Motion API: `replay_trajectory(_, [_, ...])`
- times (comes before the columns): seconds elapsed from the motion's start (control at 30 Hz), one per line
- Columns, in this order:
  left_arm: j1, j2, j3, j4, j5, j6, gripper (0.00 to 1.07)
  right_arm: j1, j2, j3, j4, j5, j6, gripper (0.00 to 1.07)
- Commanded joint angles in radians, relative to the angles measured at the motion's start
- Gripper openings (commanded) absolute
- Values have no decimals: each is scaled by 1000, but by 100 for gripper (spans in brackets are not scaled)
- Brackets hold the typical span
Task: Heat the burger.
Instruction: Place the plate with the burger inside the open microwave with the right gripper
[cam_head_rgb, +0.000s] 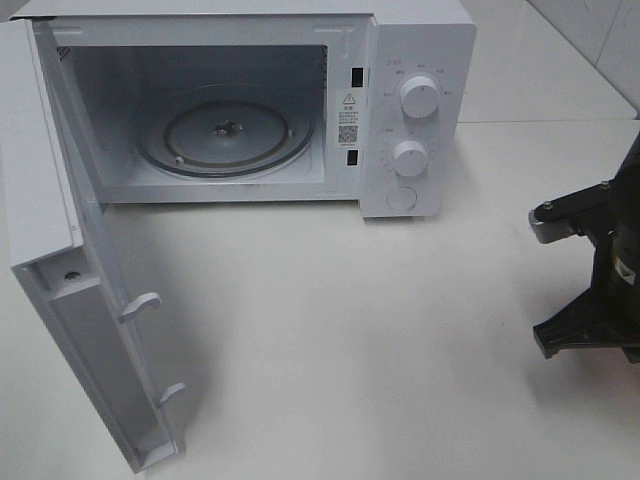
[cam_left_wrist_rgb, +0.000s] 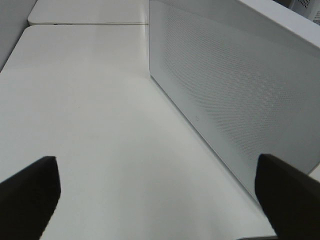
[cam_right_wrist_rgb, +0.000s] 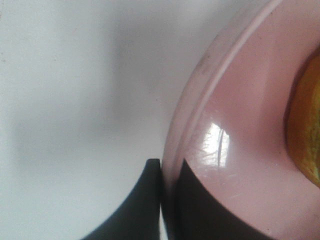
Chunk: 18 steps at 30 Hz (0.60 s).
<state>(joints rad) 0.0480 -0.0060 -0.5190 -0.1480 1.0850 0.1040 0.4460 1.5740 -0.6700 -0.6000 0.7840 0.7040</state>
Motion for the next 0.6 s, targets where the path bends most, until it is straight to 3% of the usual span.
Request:
replay_trajectory(0.03, [0,-15,4,-4,-16,0,98,31,-31,12,-49,46,4,0])
replay_trajectory(0.6, [0,-15,4,-4,-16,0,98,186,-131,64,-48,95,15,0])
